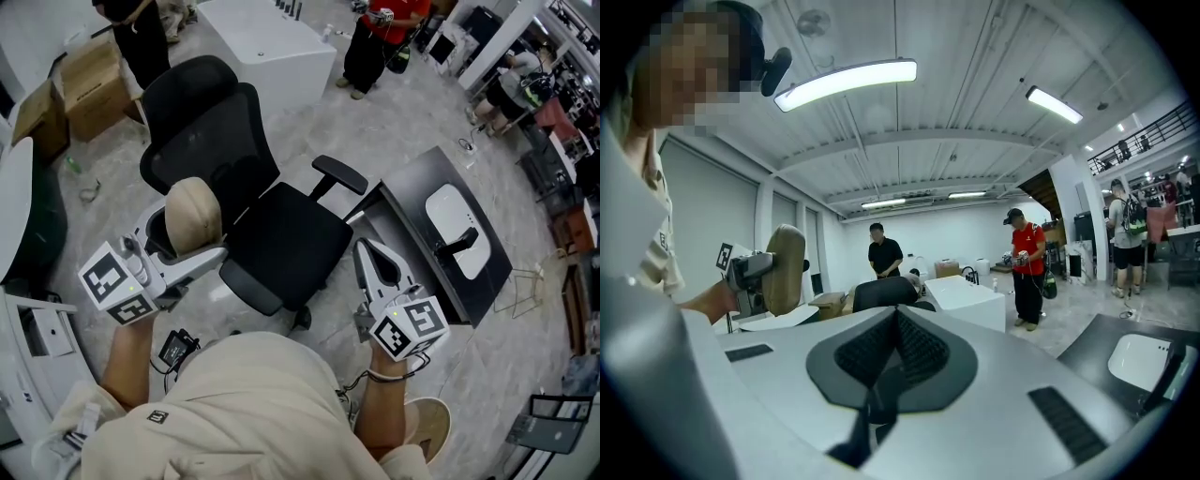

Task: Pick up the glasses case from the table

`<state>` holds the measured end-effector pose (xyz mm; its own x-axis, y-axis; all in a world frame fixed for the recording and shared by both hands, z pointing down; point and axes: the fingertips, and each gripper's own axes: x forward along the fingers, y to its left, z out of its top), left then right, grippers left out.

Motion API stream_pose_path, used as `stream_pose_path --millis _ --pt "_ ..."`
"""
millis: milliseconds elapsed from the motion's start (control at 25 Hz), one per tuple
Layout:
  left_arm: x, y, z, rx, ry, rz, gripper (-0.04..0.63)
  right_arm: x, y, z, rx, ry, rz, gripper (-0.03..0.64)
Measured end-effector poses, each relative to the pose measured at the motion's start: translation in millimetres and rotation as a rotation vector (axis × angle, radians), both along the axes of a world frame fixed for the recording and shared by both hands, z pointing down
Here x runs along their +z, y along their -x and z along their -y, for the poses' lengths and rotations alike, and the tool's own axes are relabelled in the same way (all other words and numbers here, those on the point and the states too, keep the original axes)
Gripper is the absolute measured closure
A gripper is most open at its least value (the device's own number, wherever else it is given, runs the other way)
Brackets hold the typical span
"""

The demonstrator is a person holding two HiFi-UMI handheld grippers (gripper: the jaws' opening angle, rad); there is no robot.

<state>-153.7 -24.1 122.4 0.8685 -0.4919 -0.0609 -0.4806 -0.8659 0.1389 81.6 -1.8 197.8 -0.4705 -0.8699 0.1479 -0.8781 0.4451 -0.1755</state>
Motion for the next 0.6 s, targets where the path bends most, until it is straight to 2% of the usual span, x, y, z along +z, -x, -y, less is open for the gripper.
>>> stream_pose_path --millis 600 --pt "10 -10 -14 0.013 0.011 0.009 0.183 6 -9 -21 0.013 0.009 0.005 0.595"
